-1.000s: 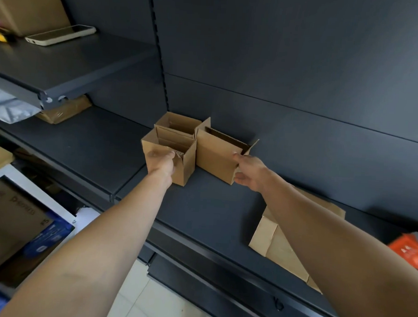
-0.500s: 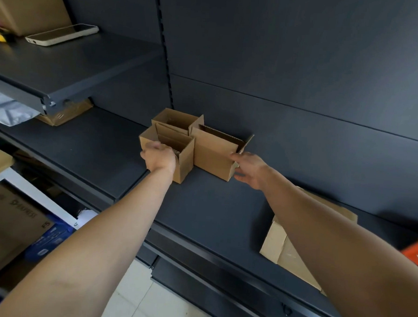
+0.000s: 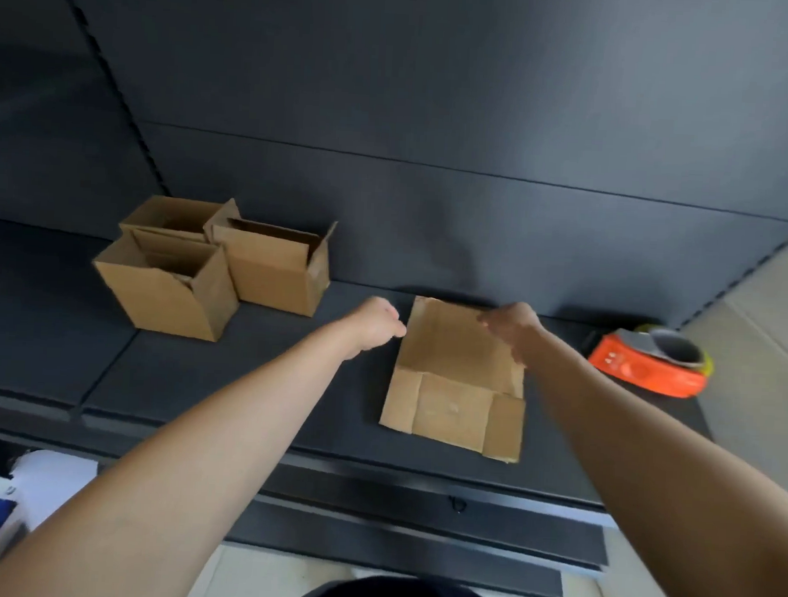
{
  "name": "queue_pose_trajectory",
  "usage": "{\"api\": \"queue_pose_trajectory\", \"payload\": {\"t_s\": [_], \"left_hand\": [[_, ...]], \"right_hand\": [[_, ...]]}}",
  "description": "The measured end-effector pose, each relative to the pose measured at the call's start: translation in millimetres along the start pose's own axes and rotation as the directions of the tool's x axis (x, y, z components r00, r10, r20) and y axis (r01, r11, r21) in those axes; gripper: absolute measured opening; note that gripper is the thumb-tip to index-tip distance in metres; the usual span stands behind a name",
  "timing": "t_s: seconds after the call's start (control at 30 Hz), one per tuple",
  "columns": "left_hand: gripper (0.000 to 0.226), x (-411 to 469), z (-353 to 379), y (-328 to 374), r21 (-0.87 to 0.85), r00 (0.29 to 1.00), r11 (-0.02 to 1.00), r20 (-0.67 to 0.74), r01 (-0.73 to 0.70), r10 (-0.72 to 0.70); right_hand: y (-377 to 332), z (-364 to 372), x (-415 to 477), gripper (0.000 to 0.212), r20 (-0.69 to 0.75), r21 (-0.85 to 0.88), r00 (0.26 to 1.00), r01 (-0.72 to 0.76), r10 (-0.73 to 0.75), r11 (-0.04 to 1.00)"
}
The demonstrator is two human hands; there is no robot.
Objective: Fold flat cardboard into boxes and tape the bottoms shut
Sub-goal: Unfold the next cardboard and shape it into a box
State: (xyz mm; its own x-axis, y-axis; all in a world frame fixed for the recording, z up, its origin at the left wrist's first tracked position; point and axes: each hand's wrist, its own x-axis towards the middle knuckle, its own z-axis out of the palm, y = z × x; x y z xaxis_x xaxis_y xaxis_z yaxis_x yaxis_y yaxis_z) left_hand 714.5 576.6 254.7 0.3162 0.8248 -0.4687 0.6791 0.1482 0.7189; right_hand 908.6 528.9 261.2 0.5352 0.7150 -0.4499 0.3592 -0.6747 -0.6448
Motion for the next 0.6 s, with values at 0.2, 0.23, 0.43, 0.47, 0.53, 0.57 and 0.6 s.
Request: {"api": "queue_pose_trajectory", "payload": {"t_s": [0.2, 0.23, 0.43, 0.47, 0.53, 0.57, 0.6], "left_hand": [[0.059, 4.2, 49.0, 11.1, -0.003, 0.985, 0.989, 0.088, 0.149, -0.148], [0.058, 4.0, 53.9, 12.3, -0.035, 0.981, 0.984, 0.093, 0.177, -0.173], [0.044, -5.0, 75.9, 20.2, -0.138, 0.963, 0.955, 0.096, 0.263, -0.252], [0.037, -7.3, 77.9, 22.7, -0.178, 0.959, 0.945, 0.126, 0.275, -0.255], [0.032, -14.7, 80.8, 31.1, -0.22, 0.955, 0.935, 0.17, 0.278, -0.244], [0.039, -17.5, 81.8, 35.9, -0.218, 0.956, 0.937, 0.173, 0.272, -0.238], [0.048, -19.1, 82.8, 41.8, -0.215, 0.959, 0.941, 0.168, 0.263, -0.23]], "right_hand": [[78.7, -28.1, -4.1, 0.02, 0.117, 0.11, 0.968, -0.235, 0.223, 0.966], [84.5, -28.7, -6.6, 0.021, 0.183, 0.184, 0.953, -0.274, 0.241, 0.944], [97.8, -37.1, -7.9, 0.006, 0.247, 0.331, 0.936, -0.326, 0.252, 0.886], [97.2, -41.9, -6.4, 0.006, 0.223, 0.351, 0.945, -0.306, 0.238, 0.885], [91.1, -55.1, -4.9, 0.024, 0.166, 0.339, 0.967, -0.238, 0.191, 0.91], [85.5, -62.5, -5.8, 0.028, 0.142, 0.306, 0.979, -0.187, 0.149, 0.934], [78.8, -70.4, -6.3, 0.027, 0.129, 0.263, 0.987, -0.127, 0.095, 0.956]]}}
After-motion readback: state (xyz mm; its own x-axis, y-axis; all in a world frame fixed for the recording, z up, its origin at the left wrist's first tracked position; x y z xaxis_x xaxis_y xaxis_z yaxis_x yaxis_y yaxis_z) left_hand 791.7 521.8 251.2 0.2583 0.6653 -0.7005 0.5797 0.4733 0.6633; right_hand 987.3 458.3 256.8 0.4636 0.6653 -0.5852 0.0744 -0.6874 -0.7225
